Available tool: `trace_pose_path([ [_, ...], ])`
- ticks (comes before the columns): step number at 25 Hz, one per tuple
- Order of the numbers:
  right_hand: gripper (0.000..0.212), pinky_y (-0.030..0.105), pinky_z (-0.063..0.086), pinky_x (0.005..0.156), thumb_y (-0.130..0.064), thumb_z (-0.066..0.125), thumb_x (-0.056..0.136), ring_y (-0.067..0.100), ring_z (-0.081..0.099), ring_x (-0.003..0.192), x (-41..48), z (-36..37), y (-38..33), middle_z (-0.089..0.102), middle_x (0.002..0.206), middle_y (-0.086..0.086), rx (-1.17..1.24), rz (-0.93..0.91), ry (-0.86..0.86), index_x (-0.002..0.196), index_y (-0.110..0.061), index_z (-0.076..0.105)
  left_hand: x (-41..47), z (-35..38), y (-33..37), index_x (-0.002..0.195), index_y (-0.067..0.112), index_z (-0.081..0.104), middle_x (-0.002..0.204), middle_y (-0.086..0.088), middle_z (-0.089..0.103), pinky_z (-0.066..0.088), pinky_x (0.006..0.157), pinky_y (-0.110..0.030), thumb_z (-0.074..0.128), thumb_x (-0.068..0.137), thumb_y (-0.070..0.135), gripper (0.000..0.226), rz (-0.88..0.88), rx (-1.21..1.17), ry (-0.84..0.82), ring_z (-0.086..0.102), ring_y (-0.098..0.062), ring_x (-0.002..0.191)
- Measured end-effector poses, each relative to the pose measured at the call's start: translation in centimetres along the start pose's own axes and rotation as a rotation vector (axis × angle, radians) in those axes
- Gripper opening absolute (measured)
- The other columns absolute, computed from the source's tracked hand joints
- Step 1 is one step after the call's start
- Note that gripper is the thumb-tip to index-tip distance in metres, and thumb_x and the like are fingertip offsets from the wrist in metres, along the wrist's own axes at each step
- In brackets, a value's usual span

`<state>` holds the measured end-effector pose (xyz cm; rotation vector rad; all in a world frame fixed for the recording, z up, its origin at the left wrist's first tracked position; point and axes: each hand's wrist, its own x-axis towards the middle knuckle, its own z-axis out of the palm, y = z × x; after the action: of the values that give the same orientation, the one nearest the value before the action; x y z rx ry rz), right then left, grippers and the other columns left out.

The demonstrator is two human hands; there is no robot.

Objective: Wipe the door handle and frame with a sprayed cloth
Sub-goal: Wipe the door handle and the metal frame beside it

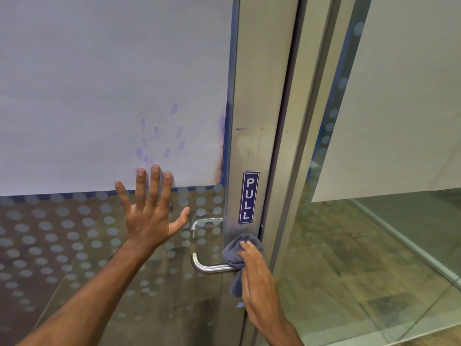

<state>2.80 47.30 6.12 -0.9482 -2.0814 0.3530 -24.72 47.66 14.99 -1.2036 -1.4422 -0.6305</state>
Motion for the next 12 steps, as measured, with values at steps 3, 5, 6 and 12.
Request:
trace_pose_path([
  [3, 0.046, 0.028, 0.017, 0.116, -0.013, 0.038, 0.093, 0.017, 0.031, 0.142, -0.7, 0.4, -0.4, 0.043, 0.148, 0.006, -0.172, -0.104, -0.015, 0.137, -0.005, 0.049, 0.1, -0.1, 0.0, 0.156, 0.013, 0.001, 0.165, -0.007, -0.014, -0.005, 0.115, -0.065, 0.046, 0.083, 0.07, 0.102, 0.001, 0.003, 0.0, -0.011, -0.029, 0.151],
  [5, 0.048, 0.025, 0.014, 0.117, -0.011, 0.053, 0.089, 0.009, 0.022, 0.142, -0.2, 0.2, 0.0, 0.043, 0.147, 0.011, -0.115, -0.125, -0.053, 0.136, -0.001, 0.049, 0.0, -0.1, 0.0, 0.156, 0.013, 0.001, 0.165, -0.007, -0.014, -0.006, 0.114, -0.065, 0.045, 0.084, 0.07, 0.102, 0.001, -0.003, -0.006, -0.011, -0.029, 0.151],
  [6, 0.057, 0.025, 0.015, 0.118, -0.012, 0.062, 0.084, 0.009, 0.021, 0.142, 0.3, 0.1, 0.3, 0.041, 0.147, 0.014, 0.001, -0.107, -0.081, 0.135, 0.005, 0.046, 0.0, 0.0, -0.1, 0.156, 0.013, 0.001, 0.165, -0.007, -0.014, -0.006, 0.114, -0.065, 0.044, 0.084, 0.07, 0.102, -0.001, -0.004, -0.009, -0.011, -0.029, 0.151],
  [12, 0.045, 0.014, 0.028, 0.112, -0.008, 0.044, 0.099, -0.001, 0.024, 0.142, 0.0, 2.2, -1.2, 0.025, 0.152, -0.023, 0.364, 0.257, 0.195, 0.141, -0.024, 0.04, 0.0, 0.2, -0.1, 0.156, 0.014, 0.0, 0.164, -0.006, -0.015, -0.008, 0.114, -0.064, 0.042, 0.084, 0.072, 0.102, -0.006, -0.002, -0.015, -0.012, -0.029, 0.151],
])
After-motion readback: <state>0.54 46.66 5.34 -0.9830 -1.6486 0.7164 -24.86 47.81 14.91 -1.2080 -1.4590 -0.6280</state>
